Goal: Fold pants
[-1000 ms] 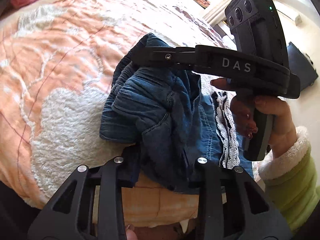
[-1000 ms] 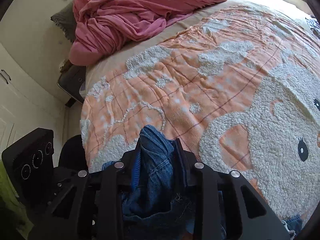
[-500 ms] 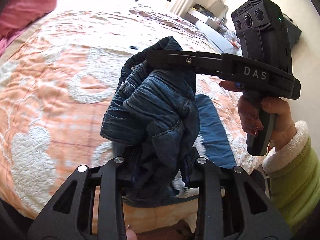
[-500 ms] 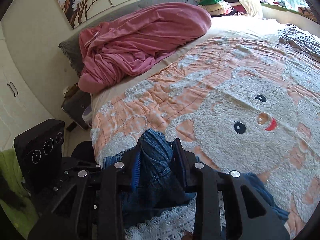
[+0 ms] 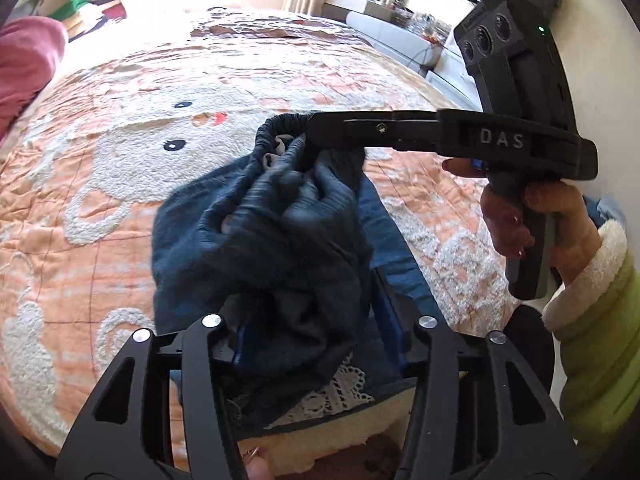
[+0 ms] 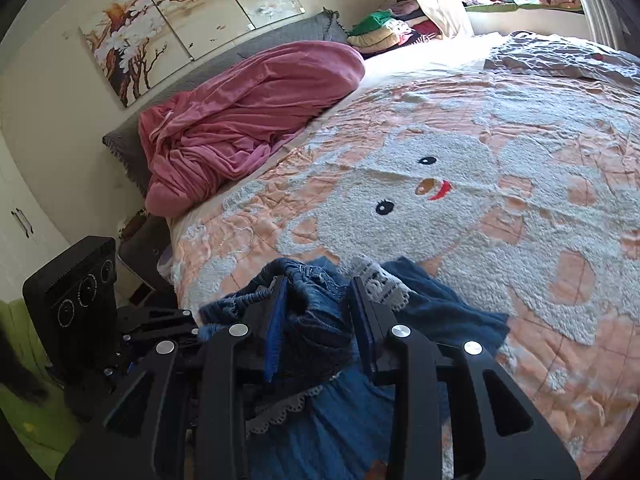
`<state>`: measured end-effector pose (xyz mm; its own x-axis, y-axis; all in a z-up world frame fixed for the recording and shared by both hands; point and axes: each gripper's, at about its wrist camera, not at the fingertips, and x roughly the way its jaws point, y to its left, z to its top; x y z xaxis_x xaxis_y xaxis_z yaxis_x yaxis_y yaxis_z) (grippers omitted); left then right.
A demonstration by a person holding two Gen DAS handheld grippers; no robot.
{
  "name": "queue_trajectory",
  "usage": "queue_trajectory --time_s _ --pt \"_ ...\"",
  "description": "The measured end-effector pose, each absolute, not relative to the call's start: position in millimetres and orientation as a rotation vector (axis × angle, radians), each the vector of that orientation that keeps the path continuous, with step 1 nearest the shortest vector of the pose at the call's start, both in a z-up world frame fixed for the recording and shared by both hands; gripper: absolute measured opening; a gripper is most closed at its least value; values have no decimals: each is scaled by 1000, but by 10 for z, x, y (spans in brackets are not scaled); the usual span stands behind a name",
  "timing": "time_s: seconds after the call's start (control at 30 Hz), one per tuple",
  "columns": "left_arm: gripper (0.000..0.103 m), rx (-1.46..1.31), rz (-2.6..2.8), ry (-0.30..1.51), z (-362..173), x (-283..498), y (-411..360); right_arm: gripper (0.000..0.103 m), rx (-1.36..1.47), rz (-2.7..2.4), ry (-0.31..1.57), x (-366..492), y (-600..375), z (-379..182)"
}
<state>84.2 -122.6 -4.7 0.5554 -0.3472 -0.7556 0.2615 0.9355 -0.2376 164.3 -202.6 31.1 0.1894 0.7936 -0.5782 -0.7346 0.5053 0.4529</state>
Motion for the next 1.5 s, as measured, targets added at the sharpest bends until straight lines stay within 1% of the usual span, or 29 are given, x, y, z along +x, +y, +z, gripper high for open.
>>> queue_trajectory --time_s 0.1,0.17,0.2,0.23,0.3,0.43,0.53,0.6,0.67,0.77,0.93,1.1,1.27,1.3,1.33,1.37,1.4,1.5 --pt "49 -63 -397 917 -57 776 -1283 31 94 1039 895 1620 -2144 230" --pt "51 -39 -434 917 -84 668 -1300 41 109 1009 915 1616 -2217 207" --pt "54 -29 -447 918 -95 623 -1316 51 112 992 920 1610 -2227 207" --pt "55 -19 -457 918 -113 577 -1334 57 99 976 920 1590 -2219 215" --pt "55 -11 -469 917 -150 521 -1382 59 71 957 925 1559 -2169 227" --pt "58 -20 -487 922 -188 444 -1409 74 52 957 943 1533 -2001 235" --pt "62 -18 -514 930 -221 414 -1447 77 -60 923 979 1499 -1865 163" --pt "62 -24 -523 934 -224 402 -1444 77 -188 860 1016 1465 -1824 26" --pt "62 -46 -537 931 -189 384 -1392 76 -254 827 1030 1425 -1876 -110" --pt "62 -71 -537 907 -101 343 -1277 77 -209 816 1044 1425 -2021 -213" --pt "62 -43 -446 865 5 298 -991 77 -219 815 1013 1344 -2086 -250" --pt "62 -57 -358 882 -51 338 -738 77 -240 806 988 1263 -2117 -233" --pt "62 -53 -348 885 -30 337 -697 77 -283 781 967 1169 -2156 -194" --pt "64 -51 -350 883 -28 336 -704 77 -291 778 963 1151 -2158 -176" --pt "68 -48 -352 879 -23 332 -716 78 -291 781 962 1136 -2161 -142" --pt "70 -45 -354 878 -19 333 -735 81 -281 786 967 1134 -2169 -103" --pt "70 -42 -360 875 -17 333 -757 87 -268 787 969 1135 -2184 -55" --pt "71 -17 -369 862 -13 329 -833 88 -205 812 942 1139 -2241 122"
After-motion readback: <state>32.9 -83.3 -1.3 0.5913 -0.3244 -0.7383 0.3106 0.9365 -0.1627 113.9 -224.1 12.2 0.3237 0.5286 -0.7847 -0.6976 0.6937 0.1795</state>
